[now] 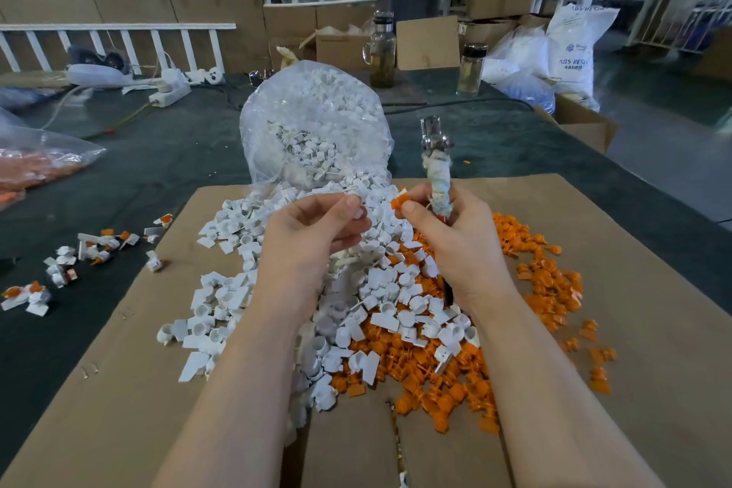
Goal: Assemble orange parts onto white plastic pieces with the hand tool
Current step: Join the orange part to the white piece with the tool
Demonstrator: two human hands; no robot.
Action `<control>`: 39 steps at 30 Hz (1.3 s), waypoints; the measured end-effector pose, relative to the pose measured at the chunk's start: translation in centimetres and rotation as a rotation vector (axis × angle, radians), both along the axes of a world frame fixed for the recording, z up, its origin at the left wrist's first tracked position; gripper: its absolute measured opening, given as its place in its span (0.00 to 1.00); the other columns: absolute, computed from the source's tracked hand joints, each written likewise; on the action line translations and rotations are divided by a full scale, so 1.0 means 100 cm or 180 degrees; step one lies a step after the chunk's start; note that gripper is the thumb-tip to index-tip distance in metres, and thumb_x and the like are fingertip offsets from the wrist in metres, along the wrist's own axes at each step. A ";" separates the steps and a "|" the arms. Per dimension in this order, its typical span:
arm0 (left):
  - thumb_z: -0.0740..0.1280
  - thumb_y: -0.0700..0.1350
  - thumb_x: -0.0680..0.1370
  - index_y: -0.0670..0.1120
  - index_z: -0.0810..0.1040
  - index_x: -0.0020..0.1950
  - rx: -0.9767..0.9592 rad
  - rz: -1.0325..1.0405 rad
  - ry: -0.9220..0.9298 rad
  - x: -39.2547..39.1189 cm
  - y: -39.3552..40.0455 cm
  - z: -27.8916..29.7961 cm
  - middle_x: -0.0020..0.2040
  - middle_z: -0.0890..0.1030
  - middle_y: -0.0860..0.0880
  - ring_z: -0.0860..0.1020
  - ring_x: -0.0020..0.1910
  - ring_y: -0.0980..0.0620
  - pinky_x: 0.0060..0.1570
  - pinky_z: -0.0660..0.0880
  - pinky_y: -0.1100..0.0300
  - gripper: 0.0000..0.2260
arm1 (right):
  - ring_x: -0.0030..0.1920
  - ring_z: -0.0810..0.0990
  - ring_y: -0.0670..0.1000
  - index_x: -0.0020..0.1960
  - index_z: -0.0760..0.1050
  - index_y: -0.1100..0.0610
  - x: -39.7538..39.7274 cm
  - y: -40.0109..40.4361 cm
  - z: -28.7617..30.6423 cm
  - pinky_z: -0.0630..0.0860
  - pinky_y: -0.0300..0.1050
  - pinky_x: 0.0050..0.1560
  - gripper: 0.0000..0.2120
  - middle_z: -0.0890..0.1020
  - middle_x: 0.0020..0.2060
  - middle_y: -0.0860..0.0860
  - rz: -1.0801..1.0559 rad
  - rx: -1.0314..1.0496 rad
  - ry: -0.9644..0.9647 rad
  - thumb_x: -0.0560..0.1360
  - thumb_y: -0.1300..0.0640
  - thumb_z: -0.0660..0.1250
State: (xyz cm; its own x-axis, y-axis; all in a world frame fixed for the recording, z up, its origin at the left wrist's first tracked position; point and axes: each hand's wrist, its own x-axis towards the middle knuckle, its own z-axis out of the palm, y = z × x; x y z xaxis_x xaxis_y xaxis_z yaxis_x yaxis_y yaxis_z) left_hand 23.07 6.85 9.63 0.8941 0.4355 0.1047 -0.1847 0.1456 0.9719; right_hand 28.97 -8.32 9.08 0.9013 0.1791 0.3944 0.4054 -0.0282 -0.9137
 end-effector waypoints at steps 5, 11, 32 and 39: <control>0.75 0.41 0.73 0.42 0.84 0.45 -0.0009 0.0282 0.0036 0.001 -0.009 0.002 0.34 0.85 0.46 0.84 0.33 0.52 0.35 0.80 0.64 0.04 | 0.47 0.83 0.48 0.45 0.79 0.49 -0.002 0.005 -0.001 0.78 0.39 0.50 0.06 0.84 0.41 0.49 0.0032 0.0014 -0.0072 0.76 0.60 0.70; 0.76 0.38 0.72 0.40 0.83 0.45 -0.0172 0.0263 0.0077 0.002 -0.017 0.003 0.34 0.85 0.45 0.84 0.33 0.52 0.33 0.79 0.64 0.04 | 0.42 0.81 0.40 0.46 0.78 0.52 -0.004 0.011 -0.002 0.76 0.31 0.43 0.04 0.82 0.39 0.44 0.0030 -0.0011 -0.0241 0.76 0.60 0.71; 0.76 0.36 0.72 0.45 0.85 0.42 0.0261 0.0304 -0.0261 0.000 -0.023 0.001 0.37 0.86 0.46 0.86 0.39 0.48 0.39 0.81 0.61 0.05 | 0.36 0.78 0.43 0.47 0.76 0.53 -0.005 0.017 -0.007 0.76 0.39 0.37 0.05 0.79 0.35 0.44 -0.0515 -0.0328 -0.0707 0.75 0.55 0.71; 0.77 0.38 0.72 0.48 0.85 0.42 0.0639 0.0482 -0.0268 0.001 -0.023 -0.001 0.36 0.86 0.50 0.85 0.38 0.51 0.41 0.82 0.60 0.05 | 0.39 0.80 0.43 0.48 0.75 0.49 -0.004 0.017 -0.007 0.79 0.42 0.39 0.05 0.81 0.37 0.43 -0.0471 -0.0446 -0.0724 0.75 0.55 0.71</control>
State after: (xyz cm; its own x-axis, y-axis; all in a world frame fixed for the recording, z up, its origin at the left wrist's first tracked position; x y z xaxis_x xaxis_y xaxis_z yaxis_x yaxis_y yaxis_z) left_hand 23.17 4.60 9.51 0.8048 0.5267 0.2736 -0.2710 -0.0839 0.9589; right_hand 28.59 -6.58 8.35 0.8130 0.1194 0.5699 0.5814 -0.2215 -0.7829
